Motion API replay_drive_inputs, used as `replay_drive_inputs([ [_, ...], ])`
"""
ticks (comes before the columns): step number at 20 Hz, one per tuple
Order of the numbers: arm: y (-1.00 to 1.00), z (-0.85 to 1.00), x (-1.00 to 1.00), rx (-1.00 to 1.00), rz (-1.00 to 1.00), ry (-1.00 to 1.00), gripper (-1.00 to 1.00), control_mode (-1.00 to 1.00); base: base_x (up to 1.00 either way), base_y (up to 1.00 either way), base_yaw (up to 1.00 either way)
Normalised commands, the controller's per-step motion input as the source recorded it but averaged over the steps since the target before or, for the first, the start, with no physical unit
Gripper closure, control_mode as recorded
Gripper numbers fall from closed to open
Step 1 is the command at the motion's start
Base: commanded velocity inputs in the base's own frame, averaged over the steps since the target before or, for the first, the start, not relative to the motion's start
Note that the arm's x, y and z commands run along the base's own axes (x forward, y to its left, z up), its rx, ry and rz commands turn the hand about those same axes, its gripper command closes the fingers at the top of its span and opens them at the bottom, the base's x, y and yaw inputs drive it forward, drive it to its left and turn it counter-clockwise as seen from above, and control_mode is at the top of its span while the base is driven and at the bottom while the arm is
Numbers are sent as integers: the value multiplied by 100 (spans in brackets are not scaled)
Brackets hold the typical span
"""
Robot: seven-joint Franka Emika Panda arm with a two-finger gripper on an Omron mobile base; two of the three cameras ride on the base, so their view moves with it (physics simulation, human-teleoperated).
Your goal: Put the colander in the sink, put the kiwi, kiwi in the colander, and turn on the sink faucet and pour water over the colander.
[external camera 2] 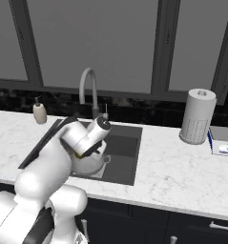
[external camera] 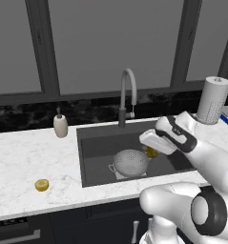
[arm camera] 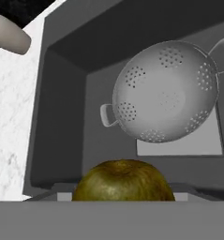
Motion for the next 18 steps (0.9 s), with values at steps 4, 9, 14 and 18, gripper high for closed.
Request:
replay_drive_inputs([
  [4, -7, -43, 44, -3, 10, 3, 100, -100, 0, 0, 0],
  [9, -5, -40, 33, -9, 7, 1, 100, -100, 0, 0, 0],
  [14, 0, -30, 20, -1, 1, 0, 100, -100, 0, 0, 0],
  [18, 2, -35, 12, -9, 0, 0, 100, -100, 0, 0, 0],
])
